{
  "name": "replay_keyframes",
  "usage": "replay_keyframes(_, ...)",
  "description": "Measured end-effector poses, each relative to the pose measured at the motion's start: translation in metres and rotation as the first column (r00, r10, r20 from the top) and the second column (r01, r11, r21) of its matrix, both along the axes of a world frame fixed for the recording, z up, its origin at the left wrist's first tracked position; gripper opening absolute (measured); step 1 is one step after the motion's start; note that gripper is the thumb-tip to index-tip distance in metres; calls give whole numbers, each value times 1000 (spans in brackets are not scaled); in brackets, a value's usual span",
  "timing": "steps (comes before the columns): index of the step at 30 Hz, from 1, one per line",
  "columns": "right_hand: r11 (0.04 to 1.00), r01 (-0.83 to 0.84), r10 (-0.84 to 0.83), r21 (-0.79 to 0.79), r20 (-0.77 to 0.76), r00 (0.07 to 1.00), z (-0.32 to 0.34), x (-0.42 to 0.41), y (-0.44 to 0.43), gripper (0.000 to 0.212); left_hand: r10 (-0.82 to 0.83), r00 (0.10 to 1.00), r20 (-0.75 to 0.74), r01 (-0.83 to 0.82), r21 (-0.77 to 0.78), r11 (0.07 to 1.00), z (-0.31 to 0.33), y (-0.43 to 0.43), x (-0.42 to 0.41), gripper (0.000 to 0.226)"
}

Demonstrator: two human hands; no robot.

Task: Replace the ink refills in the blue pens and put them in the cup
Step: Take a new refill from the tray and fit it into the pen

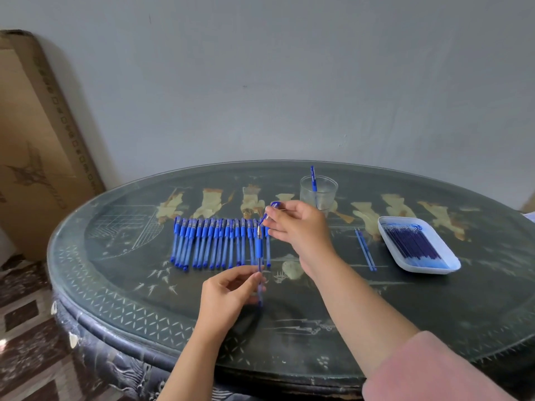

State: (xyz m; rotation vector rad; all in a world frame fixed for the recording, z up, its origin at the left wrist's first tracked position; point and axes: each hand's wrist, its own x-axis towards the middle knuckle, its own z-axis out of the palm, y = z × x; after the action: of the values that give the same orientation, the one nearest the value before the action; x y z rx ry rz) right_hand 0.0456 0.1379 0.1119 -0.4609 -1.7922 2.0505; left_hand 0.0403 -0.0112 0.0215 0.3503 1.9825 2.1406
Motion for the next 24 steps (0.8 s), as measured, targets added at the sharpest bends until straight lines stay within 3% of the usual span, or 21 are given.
replay_keyframes(5,995,-1,-4,95,51,999,-4,-3,-3,16,-28,1000,-14,28,-25,999,1,-1,0,9)
replay_keyframes(16,994,-52,45,93,80,996,-4,-2,-1,21,-38,999,-12,37,-40,998,1,-2,0,10)
replay_keyframes(24,969,-121,97,214,120,988,-6,-1,-4,20,-37,999,-4,37,-37,999,2,-2,-1,11)
